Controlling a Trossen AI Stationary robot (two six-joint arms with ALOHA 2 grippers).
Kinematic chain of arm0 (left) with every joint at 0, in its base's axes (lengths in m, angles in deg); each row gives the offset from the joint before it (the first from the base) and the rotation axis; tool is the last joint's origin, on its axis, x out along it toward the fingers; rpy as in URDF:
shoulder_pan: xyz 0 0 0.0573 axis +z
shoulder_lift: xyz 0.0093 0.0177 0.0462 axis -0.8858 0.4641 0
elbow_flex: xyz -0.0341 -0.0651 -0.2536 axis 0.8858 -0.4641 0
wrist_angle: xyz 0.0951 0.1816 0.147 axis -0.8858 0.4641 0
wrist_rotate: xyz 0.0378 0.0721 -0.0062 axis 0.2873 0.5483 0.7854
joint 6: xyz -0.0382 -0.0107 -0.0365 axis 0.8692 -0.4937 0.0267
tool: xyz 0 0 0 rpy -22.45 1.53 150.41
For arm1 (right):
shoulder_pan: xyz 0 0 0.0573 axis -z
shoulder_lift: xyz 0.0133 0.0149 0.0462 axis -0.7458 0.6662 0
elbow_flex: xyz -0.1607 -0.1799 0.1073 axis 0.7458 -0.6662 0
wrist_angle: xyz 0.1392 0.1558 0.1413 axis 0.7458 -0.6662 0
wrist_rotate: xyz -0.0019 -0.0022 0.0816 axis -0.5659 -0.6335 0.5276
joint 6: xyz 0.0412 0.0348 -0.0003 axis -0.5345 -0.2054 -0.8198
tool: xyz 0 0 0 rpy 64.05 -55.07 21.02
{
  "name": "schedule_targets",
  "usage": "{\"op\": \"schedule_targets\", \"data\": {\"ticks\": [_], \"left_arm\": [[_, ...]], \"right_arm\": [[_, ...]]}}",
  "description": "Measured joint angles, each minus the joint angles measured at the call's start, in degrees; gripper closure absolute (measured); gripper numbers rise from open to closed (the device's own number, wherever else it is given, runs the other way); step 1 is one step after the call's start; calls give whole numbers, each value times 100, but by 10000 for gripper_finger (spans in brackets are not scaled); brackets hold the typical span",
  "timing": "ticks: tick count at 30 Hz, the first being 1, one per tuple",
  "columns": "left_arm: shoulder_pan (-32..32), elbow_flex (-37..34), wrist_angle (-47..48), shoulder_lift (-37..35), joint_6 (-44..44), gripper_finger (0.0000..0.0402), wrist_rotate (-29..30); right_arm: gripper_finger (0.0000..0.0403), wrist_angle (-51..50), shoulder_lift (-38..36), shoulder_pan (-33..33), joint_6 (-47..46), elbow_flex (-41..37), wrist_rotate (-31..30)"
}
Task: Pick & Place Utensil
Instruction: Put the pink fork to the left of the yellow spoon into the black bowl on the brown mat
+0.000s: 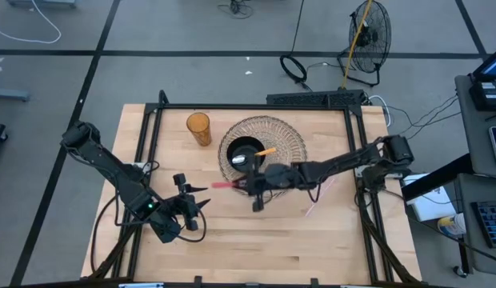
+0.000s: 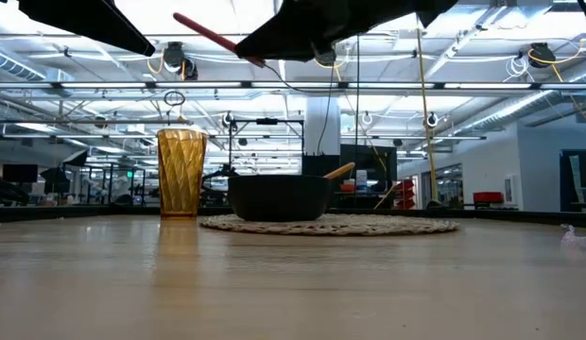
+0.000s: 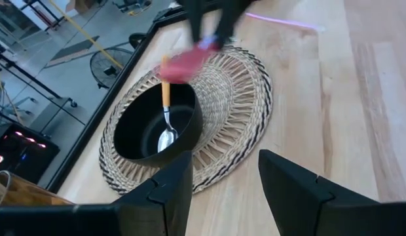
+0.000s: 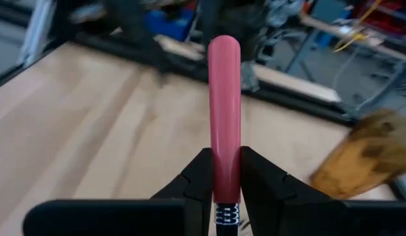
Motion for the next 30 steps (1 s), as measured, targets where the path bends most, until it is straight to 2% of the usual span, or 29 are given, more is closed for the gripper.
{"op": "schedule_targets", "data": {"ticks": [15,23,30], "left_arm": [[0,0,-1,0,-67,220,307],[0,0,-6,0,-45,220,349],[8,0,-10,0,-41,220,611]], "right_arm": [[348,731,0,1027,-307,-120,29],[348,2887,0,1662,-985,-1275,31],[348,4641,1,2151,-1758,-2147,4]]}}
